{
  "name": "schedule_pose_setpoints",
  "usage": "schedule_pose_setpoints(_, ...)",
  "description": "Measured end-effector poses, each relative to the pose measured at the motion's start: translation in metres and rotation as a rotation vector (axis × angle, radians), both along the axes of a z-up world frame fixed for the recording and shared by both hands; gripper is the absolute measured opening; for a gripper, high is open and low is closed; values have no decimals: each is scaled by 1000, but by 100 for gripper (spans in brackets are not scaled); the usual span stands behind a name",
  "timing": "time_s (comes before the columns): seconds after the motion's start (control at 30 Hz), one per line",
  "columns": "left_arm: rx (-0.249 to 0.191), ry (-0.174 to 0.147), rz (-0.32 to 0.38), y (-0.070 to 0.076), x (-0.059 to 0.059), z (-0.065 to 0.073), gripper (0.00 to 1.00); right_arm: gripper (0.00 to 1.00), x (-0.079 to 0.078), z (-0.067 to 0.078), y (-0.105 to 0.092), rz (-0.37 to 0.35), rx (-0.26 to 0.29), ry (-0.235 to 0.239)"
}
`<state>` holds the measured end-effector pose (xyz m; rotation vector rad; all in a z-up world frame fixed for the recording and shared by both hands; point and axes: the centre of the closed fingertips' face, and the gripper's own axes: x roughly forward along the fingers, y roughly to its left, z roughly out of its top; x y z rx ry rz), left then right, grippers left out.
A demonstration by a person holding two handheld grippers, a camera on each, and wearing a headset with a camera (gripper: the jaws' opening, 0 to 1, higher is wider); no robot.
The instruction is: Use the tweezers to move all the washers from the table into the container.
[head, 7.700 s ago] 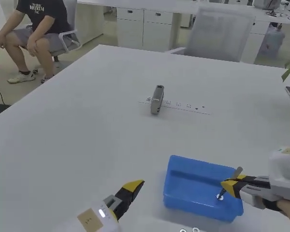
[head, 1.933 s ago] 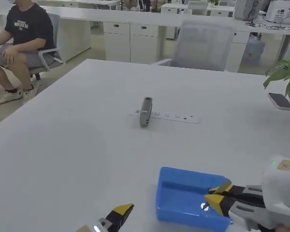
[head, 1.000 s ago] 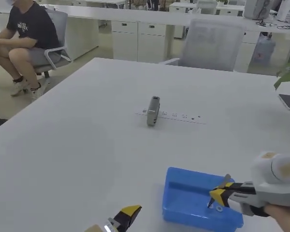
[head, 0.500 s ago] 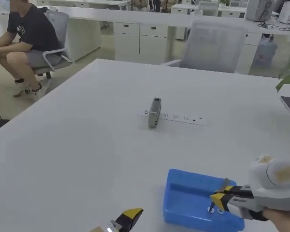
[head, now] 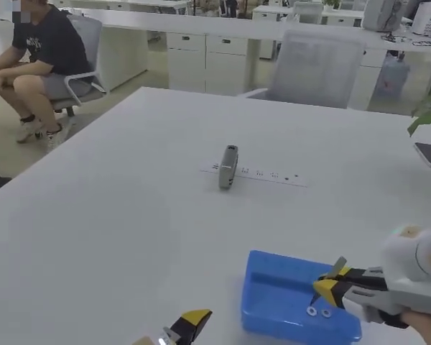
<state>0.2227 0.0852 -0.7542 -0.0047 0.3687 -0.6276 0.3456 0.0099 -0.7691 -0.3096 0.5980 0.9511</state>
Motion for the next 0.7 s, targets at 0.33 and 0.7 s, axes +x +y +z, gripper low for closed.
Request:
schedule_pose_setpoints(0.33, 7, 6, -1, 0, 0, -2, 82, 3, -16, 19, 5, 29, 28, -29)
schedule_pose_setpoints(0.7, 20, 11, -5, 0, 0, -4, 82, 3, -45, 23, 14, 68, 60, -15)
